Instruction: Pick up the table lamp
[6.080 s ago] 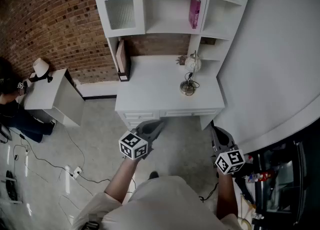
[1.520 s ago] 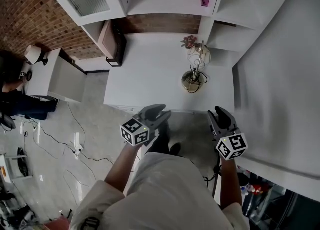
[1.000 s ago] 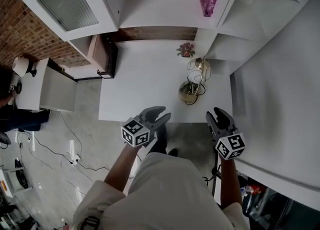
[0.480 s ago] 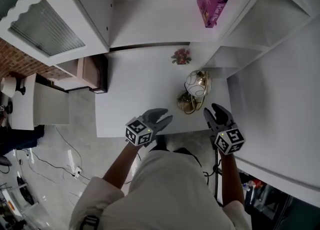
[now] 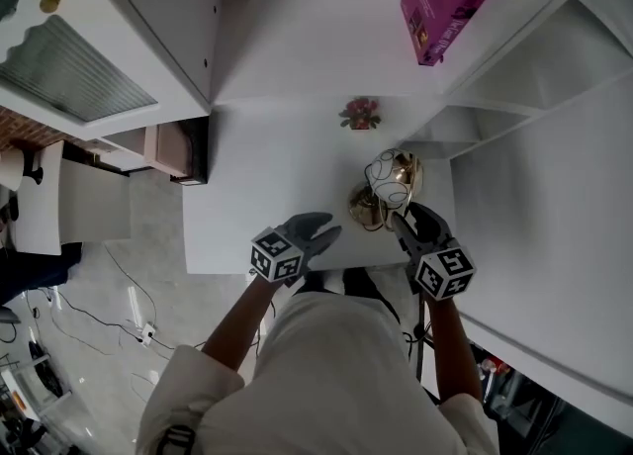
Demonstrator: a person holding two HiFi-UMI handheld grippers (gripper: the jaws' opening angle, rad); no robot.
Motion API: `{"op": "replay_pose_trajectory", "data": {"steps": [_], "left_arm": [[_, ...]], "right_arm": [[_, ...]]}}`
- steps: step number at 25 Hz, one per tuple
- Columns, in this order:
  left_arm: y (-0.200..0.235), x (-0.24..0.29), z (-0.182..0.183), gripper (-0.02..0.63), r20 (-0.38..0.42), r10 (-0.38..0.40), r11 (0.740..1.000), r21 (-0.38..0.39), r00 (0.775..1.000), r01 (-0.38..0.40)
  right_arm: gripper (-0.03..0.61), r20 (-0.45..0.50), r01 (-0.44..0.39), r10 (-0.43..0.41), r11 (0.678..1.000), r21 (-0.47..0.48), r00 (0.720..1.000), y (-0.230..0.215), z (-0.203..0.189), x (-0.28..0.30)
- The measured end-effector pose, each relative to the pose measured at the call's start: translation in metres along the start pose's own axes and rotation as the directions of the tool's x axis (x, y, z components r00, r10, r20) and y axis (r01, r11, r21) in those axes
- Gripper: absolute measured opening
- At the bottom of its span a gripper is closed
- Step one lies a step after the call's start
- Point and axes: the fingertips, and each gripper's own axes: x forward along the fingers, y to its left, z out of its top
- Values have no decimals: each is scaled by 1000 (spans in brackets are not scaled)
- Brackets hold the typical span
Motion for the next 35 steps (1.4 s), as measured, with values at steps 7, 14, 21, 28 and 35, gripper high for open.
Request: {"op": "replay_pose_trajectory", "data": {"steps": [7, 14, 21, 28, 35], "left_arm": [[13, 15, -13, 156, 12, 65, 996, -63, 998, -64], [29, 29, -33, 158, 31, 125, 980, -161, 992, -118], [40, 37, -52, 158, 41, 155, 960, -240, 987, -141], [54, 46, -67, 164, 74, 169, 919, -372, 983, -130], [64, 67, -94, 181, 69, 157, 879, -464, 985, -108]], "right_arm": [[189, -31, -190, 191, 981, 39, 981, 6, 4, 27], [187, -35, -357, 361, 930, 92, 932, 17, 10, 42], [170, -3, -465, 473, 867, 178, 881, 26, 20, 49], [118, 45, -522, 531, 807, 278, 846, 26, 29, 52], [25, 53, -546, 561, 773, 323, 826, 25, 33, 56]]}}
